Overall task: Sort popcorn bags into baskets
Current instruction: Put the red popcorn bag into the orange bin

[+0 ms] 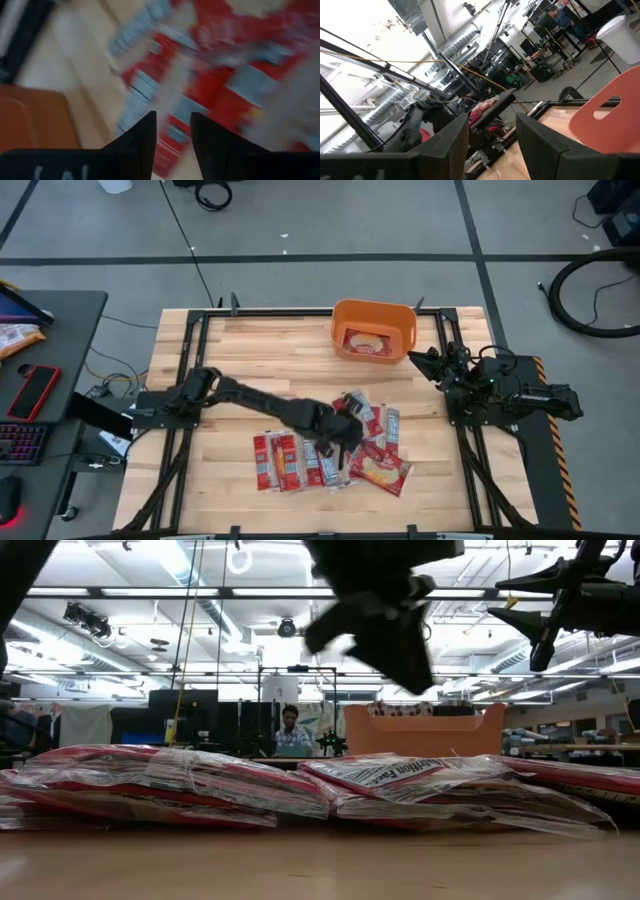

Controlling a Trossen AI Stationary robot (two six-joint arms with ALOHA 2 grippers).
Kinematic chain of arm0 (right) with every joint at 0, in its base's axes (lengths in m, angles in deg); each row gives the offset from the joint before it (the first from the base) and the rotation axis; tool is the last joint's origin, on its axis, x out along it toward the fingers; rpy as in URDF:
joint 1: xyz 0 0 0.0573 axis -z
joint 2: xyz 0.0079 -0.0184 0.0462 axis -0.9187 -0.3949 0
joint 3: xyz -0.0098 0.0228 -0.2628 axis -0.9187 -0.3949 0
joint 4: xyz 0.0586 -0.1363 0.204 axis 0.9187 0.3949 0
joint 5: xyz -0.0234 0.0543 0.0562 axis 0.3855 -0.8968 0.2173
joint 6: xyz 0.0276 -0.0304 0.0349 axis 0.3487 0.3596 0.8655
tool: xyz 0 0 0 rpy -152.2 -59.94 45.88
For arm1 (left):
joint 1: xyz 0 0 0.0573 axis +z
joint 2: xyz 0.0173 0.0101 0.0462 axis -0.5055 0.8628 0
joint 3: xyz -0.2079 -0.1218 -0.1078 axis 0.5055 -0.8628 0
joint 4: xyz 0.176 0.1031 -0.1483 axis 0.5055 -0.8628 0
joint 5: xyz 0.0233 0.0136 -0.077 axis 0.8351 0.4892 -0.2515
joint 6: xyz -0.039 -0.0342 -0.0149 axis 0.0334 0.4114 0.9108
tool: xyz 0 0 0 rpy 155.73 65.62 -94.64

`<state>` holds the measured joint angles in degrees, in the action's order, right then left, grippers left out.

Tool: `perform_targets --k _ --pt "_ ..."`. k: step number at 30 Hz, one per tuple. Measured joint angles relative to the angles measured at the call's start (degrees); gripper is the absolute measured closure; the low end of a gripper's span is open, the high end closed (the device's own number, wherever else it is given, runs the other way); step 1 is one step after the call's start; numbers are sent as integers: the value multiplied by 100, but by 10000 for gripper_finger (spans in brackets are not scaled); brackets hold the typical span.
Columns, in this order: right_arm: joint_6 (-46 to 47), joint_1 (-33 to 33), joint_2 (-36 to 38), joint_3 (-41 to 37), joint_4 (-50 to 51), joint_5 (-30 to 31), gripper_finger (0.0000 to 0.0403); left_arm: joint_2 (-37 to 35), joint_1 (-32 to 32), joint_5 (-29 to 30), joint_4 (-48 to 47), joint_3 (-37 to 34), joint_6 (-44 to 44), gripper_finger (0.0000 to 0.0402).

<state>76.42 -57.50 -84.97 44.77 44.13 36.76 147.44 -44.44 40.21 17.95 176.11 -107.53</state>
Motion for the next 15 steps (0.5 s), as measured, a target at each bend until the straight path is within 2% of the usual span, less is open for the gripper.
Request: perform_targets --k 7,15 --pt "0 2 0 0 -9 6 233 0 -521 8 -1462 0 1457 278" --pt "0 2 0 -2 -11 4 233 0 -1002 -617 -3206 -4 3572 278"
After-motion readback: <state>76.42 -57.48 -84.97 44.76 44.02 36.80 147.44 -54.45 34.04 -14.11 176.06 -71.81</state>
